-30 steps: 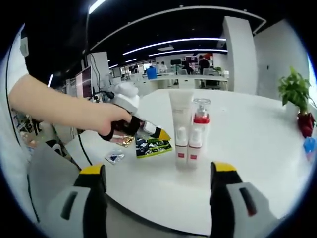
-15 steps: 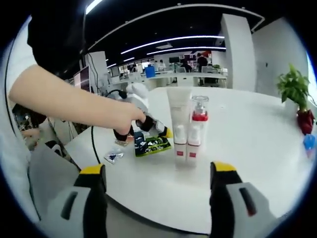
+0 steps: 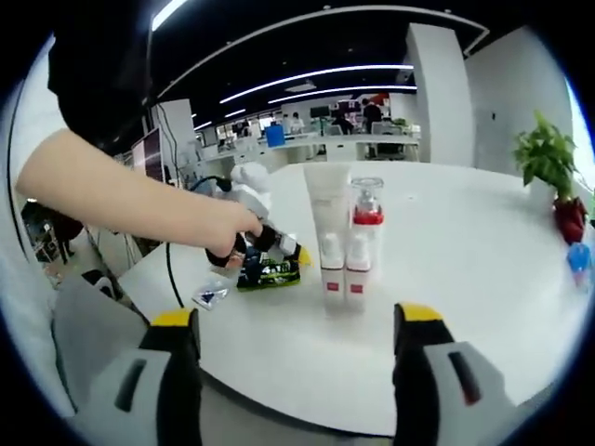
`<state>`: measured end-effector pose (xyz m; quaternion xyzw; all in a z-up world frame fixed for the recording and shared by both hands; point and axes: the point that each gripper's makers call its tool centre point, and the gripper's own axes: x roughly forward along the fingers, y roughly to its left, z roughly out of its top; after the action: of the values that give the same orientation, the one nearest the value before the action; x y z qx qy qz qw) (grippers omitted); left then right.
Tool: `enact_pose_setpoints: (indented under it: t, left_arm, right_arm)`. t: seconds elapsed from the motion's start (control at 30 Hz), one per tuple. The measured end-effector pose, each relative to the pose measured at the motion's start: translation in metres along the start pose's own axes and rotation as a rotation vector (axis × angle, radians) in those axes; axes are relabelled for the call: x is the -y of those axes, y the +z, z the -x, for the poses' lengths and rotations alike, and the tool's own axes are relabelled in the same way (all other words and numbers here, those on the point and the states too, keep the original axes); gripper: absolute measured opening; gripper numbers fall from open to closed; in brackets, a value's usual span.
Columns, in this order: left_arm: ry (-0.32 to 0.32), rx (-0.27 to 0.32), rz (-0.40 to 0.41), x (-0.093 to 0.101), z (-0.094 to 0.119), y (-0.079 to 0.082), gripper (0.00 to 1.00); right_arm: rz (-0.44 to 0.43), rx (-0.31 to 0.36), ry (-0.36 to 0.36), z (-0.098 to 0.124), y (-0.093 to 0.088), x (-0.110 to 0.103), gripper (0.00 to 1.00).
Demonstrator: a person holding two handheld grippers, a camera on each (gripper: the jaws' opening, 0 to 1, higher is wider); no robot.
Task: Arrange the skincare products in the storage area until every visible bottle or jar stands upright without overlapping.
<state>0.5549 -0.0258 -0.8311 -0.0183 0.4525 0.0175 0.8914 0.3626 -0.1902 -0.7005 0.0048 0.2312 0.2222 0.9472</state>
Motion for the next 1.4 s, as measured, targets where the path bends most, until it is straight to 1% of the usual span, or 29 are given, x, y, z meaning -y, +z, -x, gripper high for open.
enact_pose_setpoints:
  t: [0.07,0.2,0.27,0.37,0.4,0.43,0.47,0.5,0.57,0.7,0.77,0.93,1.0,1.33,1.37,1.4]
  left_arm:
    - [-0.012,0.01,-0.015,-0.004,-0.001,0.004,0.87]
    - [-0.027,-0.004,-0.032,-0.008,-0.001,0.006,0.85]
    - [-0.052,0.001,-0.035,-0.005,0.0,0.006,0.88]
    - [-0.04,-0.002,-0.072,-0.008,0.0,0.004,0.91]
    - [-0.03,-0.015,-0.067,-0.012,-0.001,0.001,0.93]
    - [-0.03,-0.01,-0.041,-0.013,-0.001,0.0,0.95]
    - [-0.031,-0.018,-0.029,-0.015,0.0,-0.002,0.96]
    - [-0.032,-0.008,-0.05,-0.016,0.0,0.0,0.95]
    - [-0.039,-0.012,-0.056,-0.014,0.001,0.0,0.95]
    - [-0.035,0.005,-0.052,-0.019,0.001,0.002,0.88]
    - [-0.039,0.019,-0.059,-0.019,0.001,0.003,0.83]
    - [-0.056,0.04,-0.081,-0.017,0.002,0.004,0.77]
    - [-0.065,0.048,-0.094,-0.015,0.002,0.004,0.76]
    - [-0.069,0.055,-0.106,-0.016,0.002,0.005,0.73]
    - [-0.069,0.064,-0.127,-0.015,0.003,0.007,0.71]
    - [-0.08,0.089,-0.163,-0.013,0.004,0.011,0.6]
  right_arm:
    - [-0.005,0.001,-0.001,0.0,0.0,0.0,0.86]
    - [0.001,0.0,-0.001,0.0,0.0,0.0,0.86]
    - [-0.002,0.001,-0.002,0.0,0.0,0.0,0.86]
    - [-0.005,0.002,-0.005,0.0,0.0,0.001,0.86]
    - [-0.004,0.002,-0.005,0.0,0.0,0.001,0.86]
    - [-0.002,0.0,-0.006,0.0,0.0,0.001,0.86]
    - [-0.002,0.001,-0.006,0.0,0.0,0.001,0.86]
    - [-0.002,0.002,-0.007,0.0,0.0,0.002,0.86]
    - [-0.004,0.002,-0.009,0.0,0.0,0.002,0.86]
    - [-0.002,0.002,-0.012,0.0,0.0,0.002,0.86]
    - [-0.001,0.002,-0.012,0.0,0.0,0.002,0.86]
    - [0.003,0.001,-0.014,0.0,0.0,0.003,0.86]
    - [0.005,0.001,-0.014,0.0,0.0,0.002,0.86]
    - [0.005,0.004,-0.021,0.0,0.0,0.004,0.86]
    - [0.005,0.003,-0.022,0.0,0.0,0.004,0.86]
    - [0.006,0.004,-0.022,0.001,0.0,0.004,0.86]
